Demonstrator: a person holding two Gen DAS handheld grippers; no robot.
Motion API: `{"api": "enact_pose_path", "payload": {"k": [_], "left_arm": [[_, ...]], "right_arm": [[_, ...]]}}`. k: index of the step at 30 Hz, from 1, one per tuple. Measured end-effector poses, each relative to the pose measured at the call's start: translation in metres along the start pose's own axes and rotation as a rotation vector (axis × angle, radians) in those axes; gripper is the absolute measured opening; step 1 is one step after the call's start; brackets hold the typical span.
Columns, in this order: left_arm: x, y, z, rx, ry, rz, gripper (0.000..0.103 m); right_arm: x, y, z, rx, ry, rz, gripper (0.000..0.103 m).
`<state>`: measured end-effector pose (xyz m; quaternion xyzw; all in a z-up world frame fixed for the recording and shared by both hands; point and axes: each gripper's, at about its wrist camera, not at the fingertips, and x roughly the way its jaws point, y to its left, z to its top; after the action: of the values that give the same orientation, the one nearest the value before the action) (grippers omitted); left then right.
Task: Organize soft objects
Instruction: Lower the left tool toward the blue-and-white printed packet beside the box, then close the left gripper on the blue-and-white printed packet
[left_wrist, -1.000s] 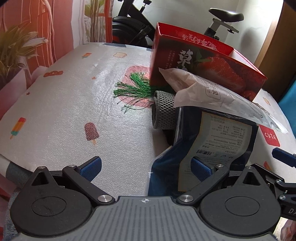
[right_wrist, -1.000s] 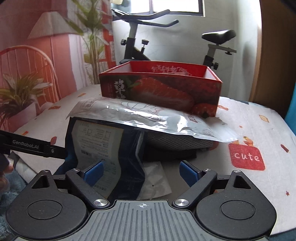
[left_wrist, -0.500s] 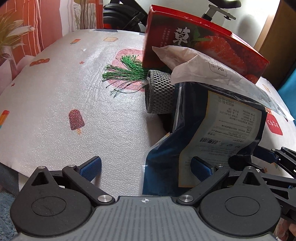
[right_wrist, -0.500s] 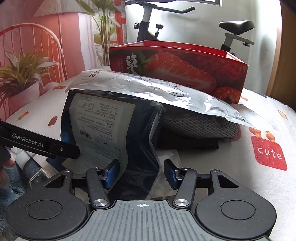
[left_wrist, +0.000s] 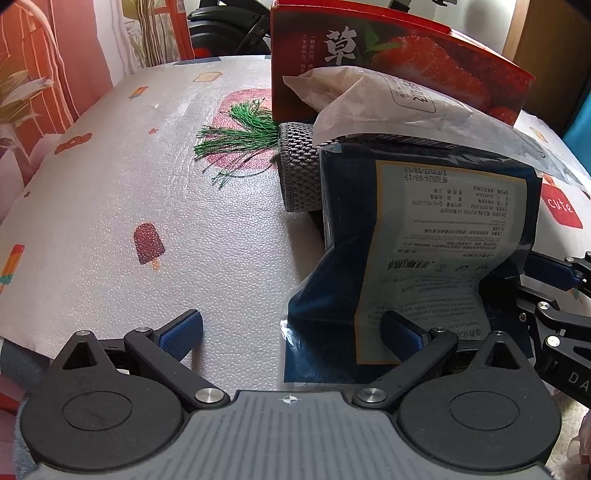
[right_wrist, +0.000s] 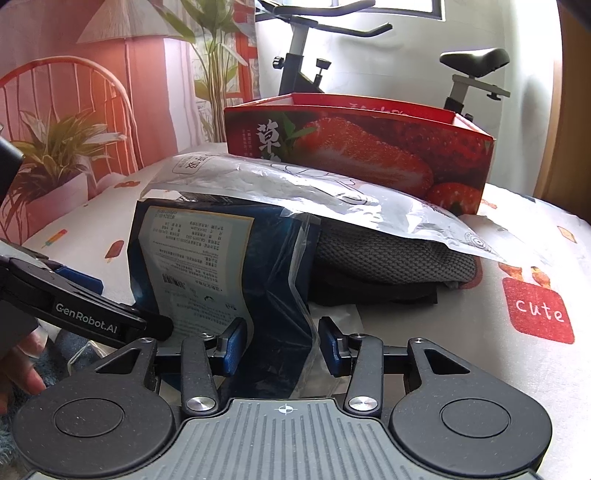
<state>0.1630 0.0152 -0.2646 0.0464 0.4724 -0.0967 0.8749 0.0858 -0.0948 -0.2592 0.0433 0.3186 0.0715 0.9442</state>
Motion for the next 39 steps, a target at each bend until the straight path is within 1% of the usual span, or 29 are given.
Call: {"api": "enact_pose_path", "payload": {"k": [5, 7, 8, 9, 10, 11, 15, 17, 18, 19, 20, 21, 23, 25, 26, 28, 31, 33, 35, 36, 39], "left_arm": [[-0.001, 0.0, -0.001, 0.003, -0.007, -0.005, 0.103], [-0.002, 0.004, -0.001, -0.014, -0.022, -0.028, 0.102], [-0.004, 0.009, -0.002, -0.037, -0.035, -0.05, 0.1], [-0.006, 0.014, -0.002, -0.061, -0.049, -0.082, 0.097], [-0.01, 0.017, -0.003, -0.079, -0.07, -0.11, 0.092], [-0.015, 0.019, -0.002, -0.086, -0.092, -0.128, 0.09], [-0.033, 0.021, 0.001, -0.074, -0.207, -0.172, 0.088], [-0.038, 0.018, 0.002, -0.067, -0.242, -0.198, 0.087], [-0.037, 0.017, 0.003, -0.06, -0.244, -0.202, 0.084], [-0.035, 0.015, 0.004, -0.052, -0.239, -0.201, 0.075], [-0.031, 0.014, 0.004, -0.048, -0.231, -0.202, 0.069], [-0.027, 0.017, 0.005, -0.058, -0.218, -0.216, 0.068], [-0.019, 0.027, 0.005, -0.119, -0.194, -0.269, 0.068], [-0.016, 0.035, 0.005, -0.164, -0.192, -0.292, 0.068], [-0.015, 0.036, 0.005, -0.167, -0.193, -0.292, 0.068], [-0.014, 0.033, 0.006, -0.148, -0.198, -0.293, 0.068], [-0.012, 0.028, 0.01, -0.115, -0.192, -0.311, 0.068], [-0.012, 0.023, 0.011, -0.096, -0.18, -0.329, 0.068], [-0.011, 0.021, 0.011, -0.082, -0.168, -0.338, 0.064], [-0.013, 0.021, 0.009, -0.076, -0.167, -0.342, 0.062], [-0.022, 0.023, 0.004, -0.074, -0.182, -0.348, 0.061]], "right_arm": [[0.001, -0.001, 0.0, 0.006, 0.005, -0.002, 0.038], [0.002, -0.001, 0.0, 0.008, 0.006, -0.006, 0.035], [0.003, -0.001, 0.0, 0.012, 0.008, -0.003, 0.035], [0.003, -0.002, 0.0, 0.016, 0.009, 0.003, 0.034], [0.003, -0.003, -0.001, 0.017, 0.009, 0.006, 0.034], [0.003, -0.003, -0.001, 0.018, 0.008, 0.008, 0.033], [0.003, -0.003, -0.001, 0.016, 0.006, 0.011, 0.032], [0.003, -0.002, -0.001, 0.015, 0.004, 0.011, 0.032], [0.002, -0.002, -0.001, 0.014, 0.003, 0.011, 0.032], [0.002, -0.001, -0.001, 0.012, 0.002, 0.011, 0.032], [0.001, -0.001, -0.001, 0.008, 0.001, 0.012, 0.032], [0.001, 0.0, -0.002, 0.003, 0.001, 0.015, 0.032], [0.001, 0.002, -0.002, -0.009, 0.006, 0.02, 0.032], [0.001, 0.004, -0.001, -0.021, 0.003, 0.026, 0.033], [-0.001, 0.006, 0.0, -0.029, -0.006, 0.026, 0.035], [-0.002, 0.009, 0.002, -0.051, -0.021, 0.013, 0.042], [-0.002, 0.016, 0.004, -0.103, -0.051, -0.023, 0.044], [0.0, 0.015, 0.006, -0.108, -0.044, -0.022, 0.043], [0.0, 0.016, 0.006, -0.113, -0.036, -0.011, 0.031], [-0.002, 0.018, 0.006, -0.122, -0.034, -0.006, 0.029], [-0.012, 0.028, 0.003, -0.187, -0.042, 0.018, 0.025]]}}
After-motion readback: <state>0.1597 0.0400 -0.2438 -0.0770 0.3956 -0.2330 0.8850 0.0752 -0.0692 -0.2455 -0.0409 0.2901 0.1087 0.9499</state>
